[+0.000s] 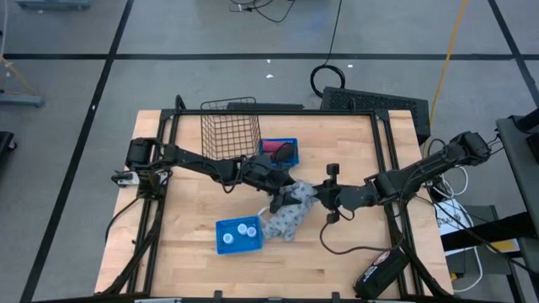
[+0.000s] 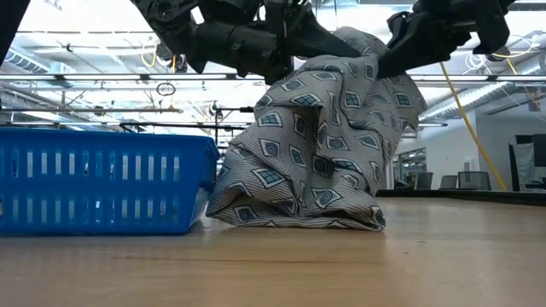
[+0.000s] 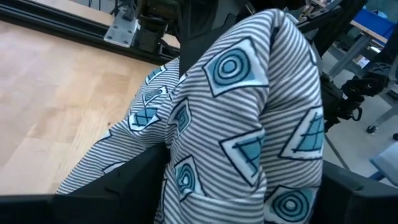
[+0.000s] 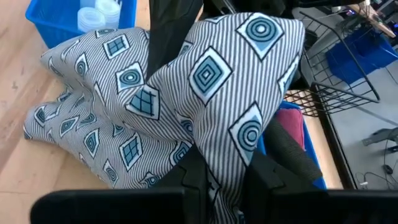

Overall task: Pick & Place Medicine items
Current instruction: Put the gray patient gown into the black wire basket, then return to Home Position

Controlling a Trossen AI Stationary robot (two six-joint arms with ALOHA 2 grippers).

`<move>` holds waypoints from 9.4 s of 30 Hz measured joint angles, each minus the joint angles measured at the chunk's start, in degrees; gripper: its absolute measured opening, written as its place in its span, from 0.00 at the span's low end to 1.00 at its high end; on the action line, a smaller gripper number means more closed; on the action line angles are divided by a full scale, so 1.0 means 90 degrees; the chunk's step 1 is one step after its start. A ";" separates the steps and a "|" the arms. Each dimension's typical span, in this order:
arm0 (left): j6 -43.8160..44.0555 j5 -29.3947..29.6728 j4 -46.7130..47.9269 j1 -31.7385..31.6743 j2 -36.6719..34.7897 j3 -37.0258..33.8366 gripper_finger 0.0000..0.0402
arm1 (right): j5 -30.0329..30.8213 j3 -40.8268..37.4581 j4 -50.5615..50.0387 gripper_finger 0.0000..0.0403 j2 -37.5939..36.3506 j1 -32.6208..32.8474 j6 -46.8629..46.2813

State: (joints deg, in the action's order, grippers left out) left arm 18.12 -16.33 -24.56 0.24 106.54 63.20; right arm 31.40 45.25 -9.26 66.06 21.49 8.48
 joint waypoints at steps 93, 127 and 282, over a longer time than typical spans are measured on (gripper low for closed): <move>0.1329 -0.0064 0.0718 -0.5421 -0.2884 -0.2805 0.47 | 0.0011 0.0010 0.0141 0.49 -0.0919 0.0105 -0.0528; 0.0715 0.0543 0.1664 -0.5220 -0.3725 -0.2800 0.51 | 0.0009 0.0007 0.0141 0.49 -0.0920 0.0107 -0.0533; -0.0993 0.4851 0.3558 -0.0302 -1.1047 -0.6266 0.81 | -0.1839 -0.4563 0.1957 0.49 -0.6318 -0.1711 -0.1198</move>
State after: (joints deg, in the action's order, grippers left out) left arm 9.19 27.33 7.46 -2.48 7.11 6.81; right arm 14.86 4.19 8.36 9.19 6.09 -2.31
